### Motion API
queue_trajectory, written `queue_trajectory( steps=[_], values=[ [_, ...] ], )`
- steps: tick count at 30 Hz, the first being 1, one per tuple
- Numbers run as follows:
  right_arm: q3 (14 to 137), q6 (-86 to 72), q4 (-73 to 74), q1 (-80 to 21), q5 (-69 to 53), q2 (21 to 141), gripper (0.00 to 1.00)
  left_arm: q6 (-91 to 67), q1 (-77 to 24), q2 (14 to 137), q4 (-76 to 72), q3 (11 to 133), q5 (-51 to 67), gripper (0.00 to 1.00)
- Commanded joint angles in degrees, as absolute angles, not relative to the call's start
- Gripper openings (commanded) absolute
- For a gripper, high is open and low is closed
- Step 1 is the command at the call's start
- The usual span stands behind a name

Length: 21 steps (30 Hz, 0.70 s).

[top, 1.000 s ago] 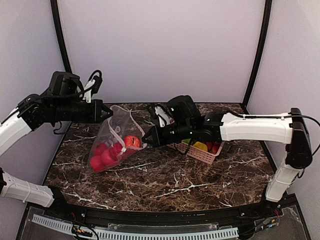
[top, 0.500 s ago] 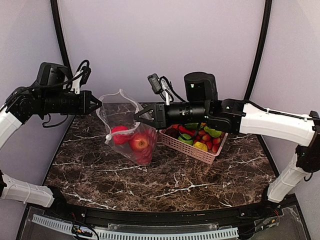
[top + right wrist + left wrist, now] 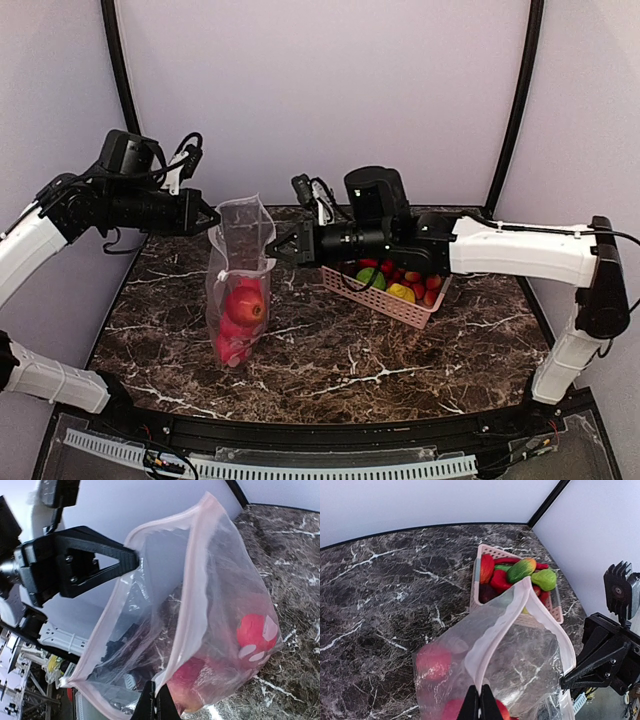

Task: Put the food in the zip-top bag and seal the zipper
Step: Adjust the zipper food storage bag.

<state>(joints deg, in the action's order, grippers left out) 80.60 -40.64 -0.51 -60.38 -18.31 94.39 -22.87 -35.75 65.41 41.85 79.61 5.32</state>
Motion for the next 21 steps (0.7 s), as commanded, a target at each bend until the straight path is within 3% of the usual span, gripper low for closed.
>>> queue_trajectory(
  steps=[1,7,21],
  values=[
    [79.9,-44.4,-1.3,-59.5,-17.6,100.4,0.0,-21.3,-34.2,68.8,42.5,75.6,5.4,0.01],
    [81.9,-42.8,-0.8,-59.6,-19.3,101.9,0.0,-19.8,-33.2,69.5,41.7,75.9,4.0,0.01],
    [81.5,-32.4,0.3,-61.3,-17.0,92.3,0.0,-21.4,-33.1,64.0,39.8,80.7,7.6,0.01]
  ],
)
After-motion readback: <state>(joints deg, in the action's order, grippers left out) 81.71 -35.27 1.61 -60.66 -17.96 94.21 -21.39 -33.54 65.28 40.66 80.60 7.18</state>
